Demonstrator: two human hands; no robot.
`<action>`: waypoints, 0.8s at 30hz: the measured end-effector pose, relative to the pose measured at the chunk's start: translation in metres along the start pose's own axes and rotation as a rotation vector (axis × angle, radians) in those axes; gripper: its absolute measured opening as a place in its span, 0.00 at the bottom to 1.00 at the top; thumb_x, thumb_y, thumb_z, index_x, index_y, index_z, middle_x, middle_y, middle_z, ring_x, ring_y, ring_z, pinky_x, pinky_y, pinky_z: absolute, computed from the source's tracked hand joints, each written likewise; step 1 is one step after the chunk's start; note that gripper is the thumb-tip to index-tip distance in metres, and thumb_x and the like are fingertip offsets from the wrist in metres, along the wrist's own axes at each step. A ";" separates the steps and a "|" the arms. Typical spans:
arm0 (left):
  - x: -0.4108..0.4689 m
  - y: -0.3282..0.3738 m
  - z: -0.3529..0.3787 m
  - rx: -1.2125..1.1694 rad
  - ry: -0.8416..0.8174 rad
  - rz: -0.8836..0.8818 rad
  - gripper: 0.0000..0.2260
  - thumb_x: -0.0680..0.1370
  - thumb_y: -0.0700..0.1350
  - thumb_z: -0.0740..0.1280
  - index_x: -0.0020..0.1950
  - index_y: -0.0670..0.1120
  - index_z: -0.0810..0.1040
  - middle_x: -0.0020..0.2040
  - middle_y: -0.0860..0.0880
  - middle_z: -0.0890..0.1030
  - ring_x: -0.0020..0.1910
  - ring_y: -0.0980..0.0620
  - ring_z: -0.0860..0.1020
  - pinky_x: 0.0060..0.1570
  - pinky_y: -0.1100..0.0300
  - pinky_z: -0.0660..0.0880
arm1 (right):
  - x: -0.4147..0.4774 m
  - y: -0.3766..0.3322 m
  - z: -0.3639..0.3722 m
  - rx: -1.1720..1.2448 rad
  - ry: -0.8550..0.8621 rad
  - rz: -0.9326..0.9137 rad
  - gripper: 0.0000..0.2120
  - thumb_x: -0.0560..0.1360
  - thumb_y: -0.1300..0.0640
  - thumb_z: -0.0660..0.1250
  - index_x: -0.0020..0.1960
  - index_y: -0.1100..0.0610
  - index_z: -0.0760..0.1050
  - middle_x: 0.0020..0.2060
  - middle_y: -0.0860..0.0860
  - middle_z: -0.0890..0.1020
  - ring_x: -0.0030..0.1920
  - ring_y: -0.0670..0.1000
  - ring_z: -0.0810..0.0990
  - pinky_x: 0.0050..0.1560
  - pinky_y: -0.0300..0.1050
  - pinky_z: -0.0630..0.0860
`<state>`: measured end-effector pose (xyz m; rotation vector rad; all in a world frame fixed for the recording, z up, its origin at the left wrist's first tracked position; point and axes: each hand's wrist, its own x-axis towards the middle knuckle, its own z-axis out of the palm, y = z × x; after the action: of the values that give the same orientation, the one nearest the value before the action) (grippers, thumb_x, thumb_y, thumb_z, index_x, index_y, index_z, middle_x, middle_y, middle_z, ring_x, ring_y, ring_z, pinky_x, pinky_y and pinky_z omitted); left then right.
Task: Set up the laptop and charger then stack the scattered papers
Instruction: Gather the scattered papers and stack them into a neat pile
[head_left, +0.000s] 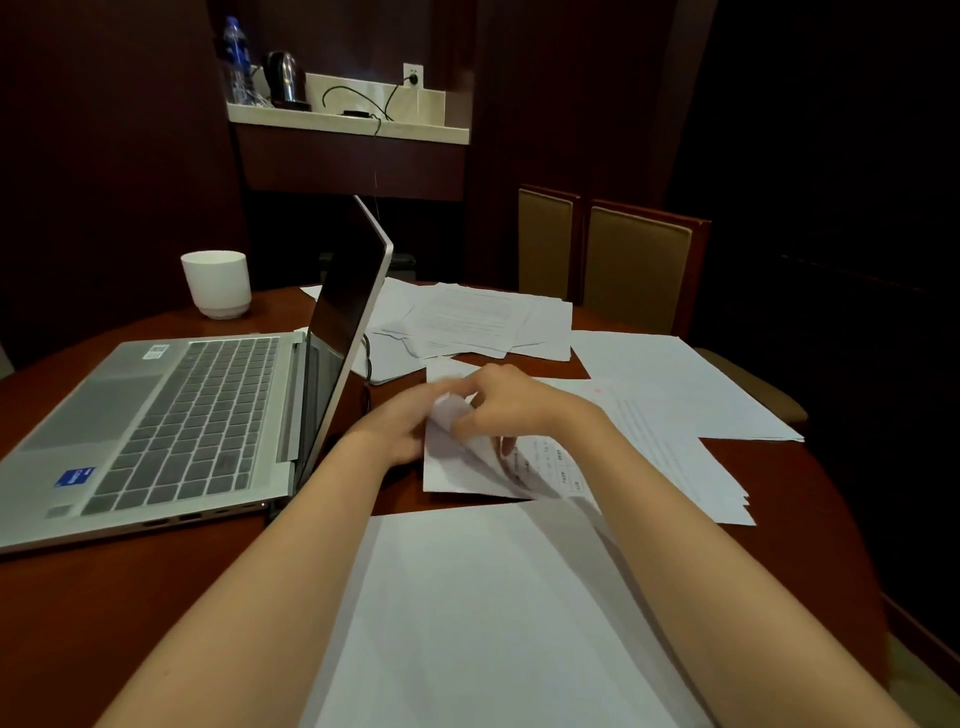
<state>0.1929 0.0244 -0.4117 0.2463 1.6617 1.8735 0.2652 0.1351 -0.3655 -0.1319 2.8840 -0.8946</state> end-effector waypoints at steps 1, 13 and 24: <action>-0.002 0.001 0.001 0.106 0.026 -0.011 0.10 0.81 0.37 0.55 0.48 0.37 0.76 0.35 0.43 0.79 0.29 0.54 0.79 0.26 0.66 0.75 | -0.001 0.001 -0.001 0.049 -0.078 0.022 0.11 0.74 0.50 0.67 0.51 0.57 0.77 0.38 0.55 0.81 0.34 0.50 0.80 0.34 0.40 0.78; -0.010 0.021 0.000 0.217 0.440 0.510 0.19 0.78 0.34 0.62 0.68 0.42 0.69 0.63 0.45 0.75 0.62 0.46 0.73 0.56 0.57 0.71 | -0.009 0.093 -0.046 0.147 0.920 0.439 0.32 0.73 0.54 0.69 0.73 0.56 0.58 0.70 0.57 0.63 0.69 0.60 0.64 0.67 0.57 0.65; -0.013 0.028 0.010 0.057 0.483 0.645 0.16 0.79 0.37 0.61 0.67 0.43 0.69 0.61 0.45 0.76 0.57 0.50 0.74 0.57 0.54 0.72 | -0.019 0.121 -0.042 0.910 1.233 0.226 0.17 0.74 0.52 0.69 0.59 0.55 0.71 0.57 0.53 0.77 0.59 0.55 0.75 0.56 0.48 0.74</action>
<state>0.1992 0.0253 -0.3799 0.4165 2.1356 2.5089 0.2725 0.2600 -0.3985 1.1494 2.6933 -2.8005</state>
